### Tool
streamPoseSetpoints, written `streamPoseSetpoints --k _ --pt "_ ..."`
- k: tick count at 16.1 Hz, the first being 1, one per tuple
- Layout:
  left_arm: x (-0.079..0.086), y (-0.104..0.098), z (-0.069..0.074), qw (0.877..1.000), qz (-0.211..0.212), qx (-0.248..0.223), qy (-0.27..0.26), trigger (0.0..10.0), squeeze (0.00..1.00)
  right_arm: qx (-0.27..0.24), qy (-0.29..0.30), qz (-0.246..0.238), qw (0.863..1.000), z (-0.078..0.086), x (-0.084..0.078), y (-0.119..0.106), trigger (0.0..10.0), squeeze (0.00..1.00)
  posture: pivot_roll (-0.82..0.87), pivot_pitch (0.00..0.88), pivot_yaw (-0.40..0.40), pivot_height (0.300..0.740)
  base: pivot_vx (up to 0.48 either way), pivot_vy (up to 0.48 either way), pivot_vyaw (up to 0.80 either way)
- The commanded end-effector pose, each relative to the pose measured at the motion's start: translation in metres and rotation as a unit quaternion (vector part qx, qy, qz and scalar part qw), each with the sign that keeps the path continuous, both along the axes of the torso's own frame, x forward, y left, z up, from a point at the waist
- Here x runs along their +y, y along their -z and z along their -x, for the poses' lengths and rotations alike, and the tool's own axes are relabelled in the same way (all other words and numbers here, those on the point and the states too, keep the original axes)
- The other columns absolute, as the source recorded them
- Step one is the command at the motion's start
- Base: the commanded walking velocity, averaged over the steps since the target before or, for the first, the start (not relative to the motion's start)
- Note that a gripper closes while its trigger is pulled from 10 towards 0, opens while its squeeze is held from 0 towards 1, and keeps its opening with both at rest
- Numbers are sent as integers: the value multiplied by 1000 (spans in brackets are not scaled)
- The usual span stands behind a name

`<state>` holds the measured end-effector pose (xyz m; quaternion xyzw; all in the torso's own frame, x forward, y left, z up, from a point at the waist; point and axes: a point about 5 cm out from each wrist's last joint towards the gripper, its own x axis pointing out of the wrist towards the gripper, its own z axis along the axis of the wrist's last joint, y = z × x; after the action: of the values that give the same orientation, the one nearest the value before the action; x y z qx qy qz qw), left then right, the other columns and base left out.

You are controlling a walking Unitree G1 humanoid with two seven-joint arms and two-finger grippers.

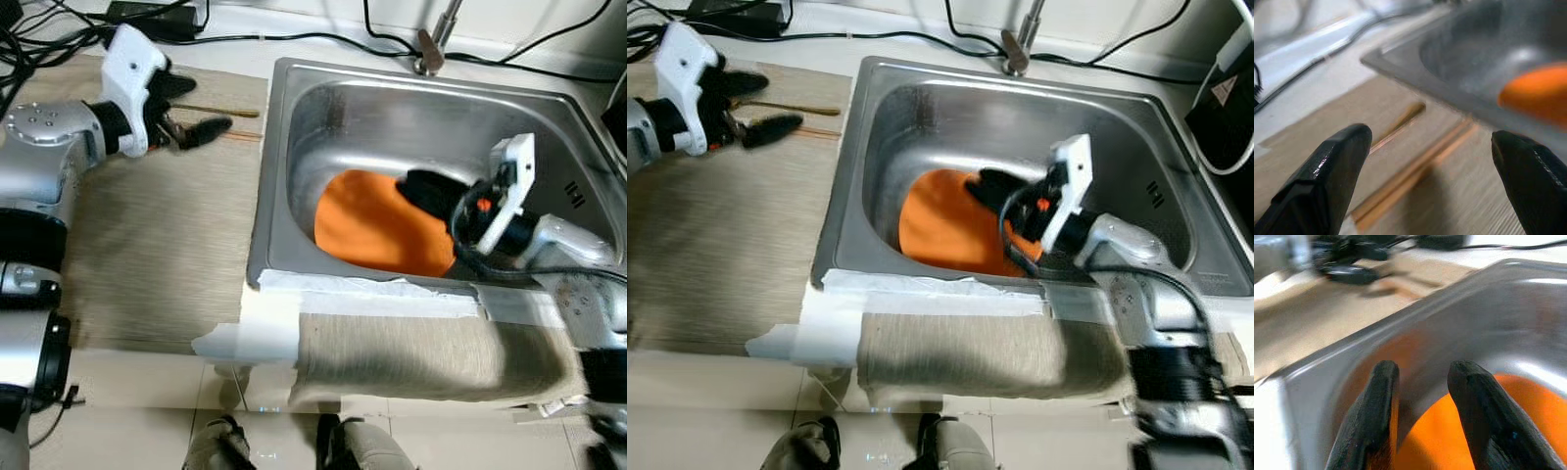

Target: Kitchen organization

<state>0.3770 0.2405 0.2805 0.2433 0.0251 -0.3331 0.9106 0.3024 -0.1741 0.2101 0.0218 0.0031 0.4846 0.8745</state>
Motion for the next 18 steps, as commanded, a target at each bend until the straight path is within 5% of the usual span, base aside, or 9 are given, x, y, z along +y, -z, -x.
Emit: streamPoseSetpoints --k 1,8,14,18 --pt "1 -2 0 999 -34 -2 11 10000 0 -6 -25 17 1000 5 1 0 10000 0 -173 222 -116 740 0 0 0" --pt "11 14 -9 998 -39 38 -27 10000 0 2 -74 69 995 19 9 6 10000 0 -179 236 -122 740 0 0 0" --pt "6 22 -15 994 27 99 -39 10000 0 27 -74 78 994 17 6 13 10000 0 -176 244 -121 740 0 0 0" --pt "6 29 -14 989 6 143 -41 10000 0 22 -77 87 993 14 4 9 10000 0 -179 239 -120 740 0 0 0"
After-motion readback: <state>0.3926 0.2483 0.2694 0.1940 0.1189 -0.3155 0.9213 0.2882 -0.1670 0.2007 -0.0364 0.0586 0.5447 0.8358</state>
